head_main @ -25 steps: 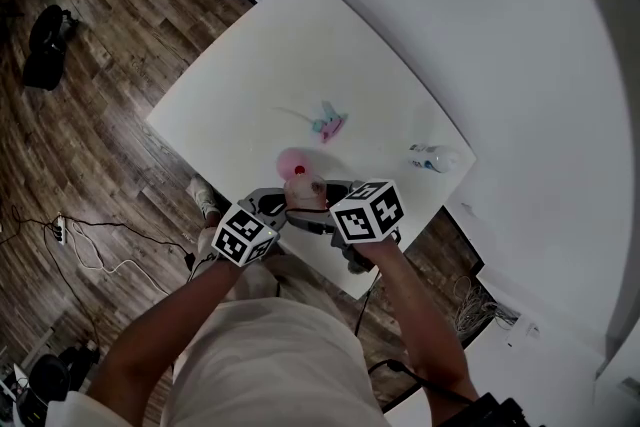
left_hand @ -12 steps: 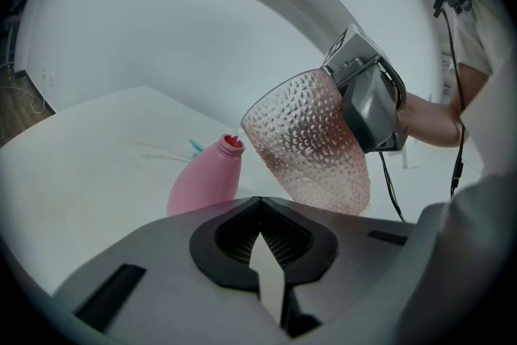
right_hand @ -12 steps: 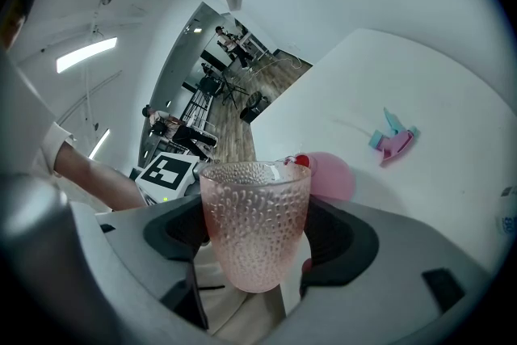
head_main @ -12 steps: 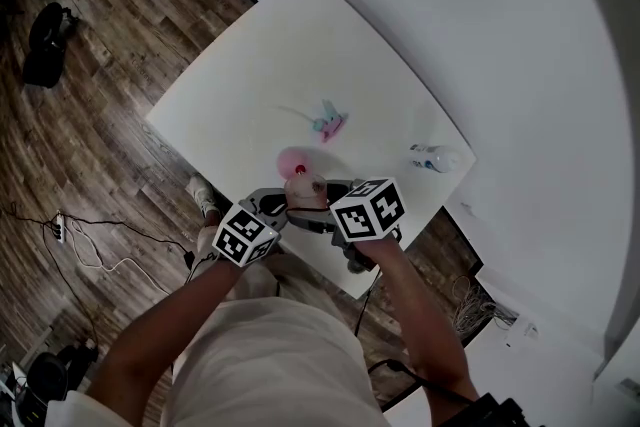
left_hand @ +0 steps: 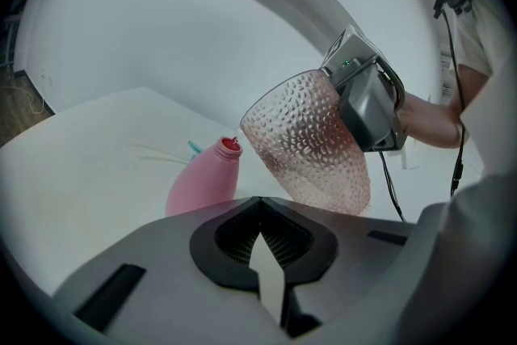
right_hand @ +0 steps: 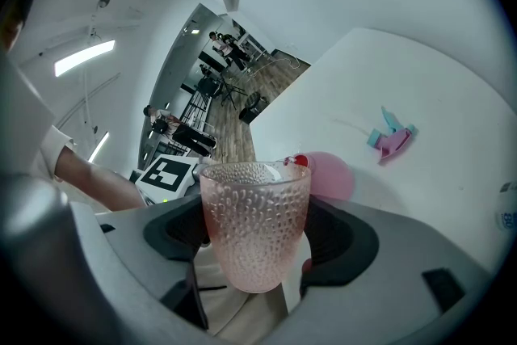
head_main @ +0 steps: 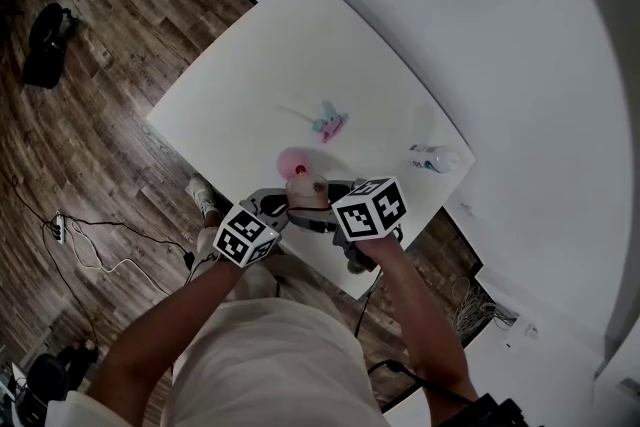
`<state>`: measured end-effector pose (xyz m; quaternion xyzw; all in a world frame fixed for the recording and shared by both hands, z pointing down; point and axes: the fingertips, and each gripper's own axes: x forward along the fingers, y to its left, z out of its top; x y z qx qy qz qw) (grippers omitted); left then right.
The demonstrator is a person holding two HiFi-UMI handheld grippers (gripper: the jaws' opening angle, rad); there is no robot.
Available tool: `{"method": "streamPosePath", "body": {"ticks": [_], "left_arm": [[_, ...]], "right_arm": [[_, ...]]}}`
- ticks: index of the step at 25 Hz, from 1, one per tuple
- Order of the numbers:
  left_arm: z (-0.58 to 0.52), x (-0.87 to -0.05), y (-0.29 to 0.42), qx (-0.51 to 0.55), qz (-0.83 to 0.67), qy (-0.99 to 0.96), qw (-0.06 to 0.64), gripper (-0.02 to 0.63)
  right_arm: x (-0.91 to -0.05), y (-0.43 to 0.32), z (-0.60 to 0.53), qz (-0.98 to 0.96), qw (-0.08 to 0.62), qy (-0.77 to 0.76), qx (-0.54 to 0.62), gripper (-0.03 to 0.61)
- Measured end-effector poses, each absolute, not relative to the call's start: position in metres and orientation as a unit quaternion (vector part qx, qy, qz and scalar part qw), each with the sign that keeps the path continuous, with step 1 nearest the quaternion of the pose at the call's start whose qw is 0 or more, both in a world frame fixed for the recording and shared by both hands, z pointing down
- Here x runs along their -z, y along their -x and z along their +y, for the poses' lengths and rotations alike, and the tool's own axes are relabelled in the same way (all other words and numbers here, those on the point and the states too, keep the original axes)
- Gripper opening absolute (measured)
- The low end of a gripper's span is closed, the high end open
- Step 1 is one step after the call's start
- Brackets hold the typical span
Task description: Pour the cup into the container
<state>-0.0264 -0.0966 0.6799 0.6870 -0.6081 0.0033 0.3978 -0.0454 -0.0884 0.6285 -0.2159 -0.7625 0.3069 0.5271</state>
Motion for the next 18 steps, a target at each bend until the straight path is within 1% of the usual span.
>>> {"method": "streamPosePath", "body": {"ticks": [18], "left_arm": [[-0.0974,-0.6764,0.0247,0.0,-0.608,-0.689,0.396,0.011]], "right_arm": [[-0.6265,0.0453,-0.0882,-0.754,0.54,0.213,-0.308,0.36]]}}
